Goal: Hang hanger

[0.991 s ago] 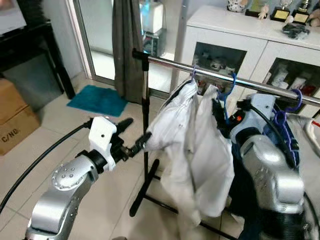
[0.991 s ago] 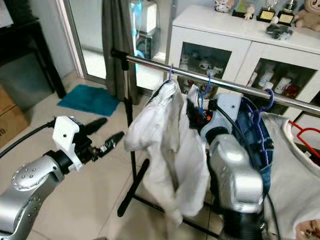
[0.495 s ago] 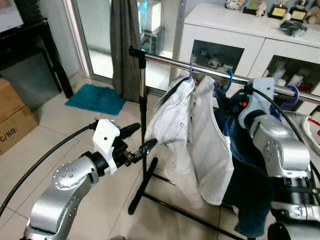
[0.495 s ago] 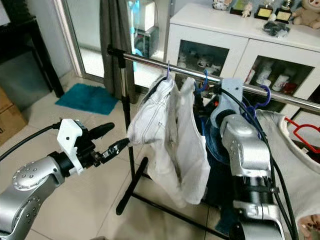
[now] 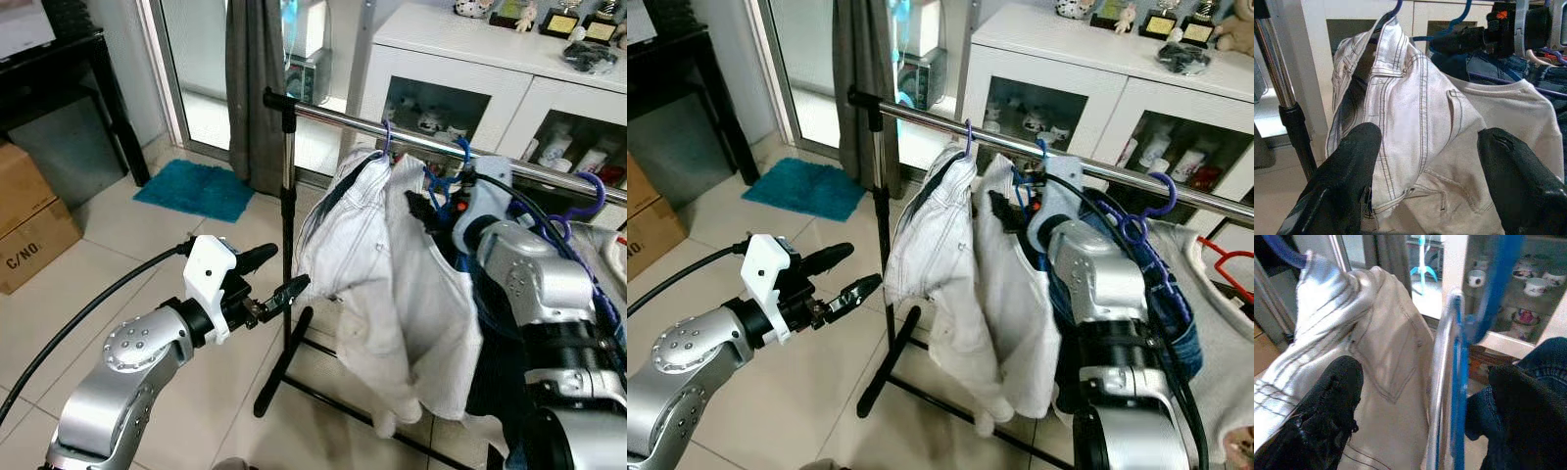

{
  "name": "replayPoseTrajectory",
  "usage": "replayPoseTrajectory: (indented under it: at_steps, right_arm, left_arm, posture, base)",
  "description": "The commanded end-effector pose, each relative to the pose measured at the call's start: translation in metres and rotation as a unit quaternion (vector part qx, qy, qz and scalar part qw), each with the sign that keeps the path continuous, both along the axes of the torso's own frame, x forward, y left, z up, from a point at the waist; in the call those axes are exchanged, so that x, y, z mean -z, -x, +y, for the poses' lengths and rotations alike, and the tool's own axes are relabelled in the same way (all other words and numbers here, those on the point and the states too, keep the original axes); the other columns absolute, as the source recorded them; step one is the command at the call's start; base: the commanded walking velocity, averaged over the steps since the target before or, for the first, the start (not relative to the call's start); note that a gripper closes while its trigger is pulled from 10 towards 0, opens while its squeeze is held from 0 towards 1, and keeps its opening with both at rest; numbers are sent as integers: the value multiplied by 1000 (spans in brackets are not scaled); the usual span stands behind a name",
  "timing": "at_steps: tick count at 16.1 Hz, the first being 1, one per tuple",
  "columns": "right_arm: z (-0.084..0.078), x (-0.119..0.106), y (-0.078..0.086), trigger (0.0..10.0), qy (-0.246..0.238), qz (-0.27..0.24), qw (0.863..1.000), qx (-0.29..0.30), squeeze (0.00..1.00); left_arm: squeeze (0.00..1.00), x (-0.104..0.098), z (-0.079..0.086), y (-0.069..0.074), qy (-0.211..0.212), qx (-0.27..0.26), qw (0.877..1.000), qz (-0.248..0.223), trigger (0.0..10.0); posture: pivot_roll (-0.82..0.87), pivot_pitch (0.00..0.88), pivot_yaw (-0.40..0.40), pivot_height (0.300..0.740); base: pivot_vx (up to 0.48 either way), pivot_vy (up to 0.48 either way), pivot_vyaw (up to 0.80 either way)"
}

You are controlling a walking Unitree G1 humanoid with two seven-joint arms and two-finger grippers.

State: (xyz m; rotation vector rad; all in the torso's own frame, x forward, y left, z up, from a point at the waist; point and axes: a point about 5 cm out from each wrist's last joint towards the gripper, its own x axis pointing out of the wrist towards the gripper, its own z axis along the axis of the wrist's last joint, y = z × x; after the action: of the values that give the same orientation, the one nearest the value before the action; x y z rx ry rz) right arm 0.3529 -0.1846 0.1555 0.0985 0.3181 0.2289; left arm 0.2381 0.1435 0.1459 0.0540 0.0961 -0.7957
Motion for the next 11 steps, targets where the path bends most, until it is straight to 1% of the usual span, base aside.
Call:
replayPoseTrajectory:
  at_steps: [1,11]
  right_arm:
    - [-1,1,-2,0,8,8,1000,-7,0]
    - [-1,3,-4,0,9,17,1000,-23,0]
  left_arm:
    - [0,-2,-4,1,-1,8,1000,0,10000]
    - [0,-1,-7,2,-2,23,1000,3,10000]
  posture:
    - [9,0,-58,740]
    - [4,0,-56,740]
  base:
    - [0,0,0]
    - [0,0,0]
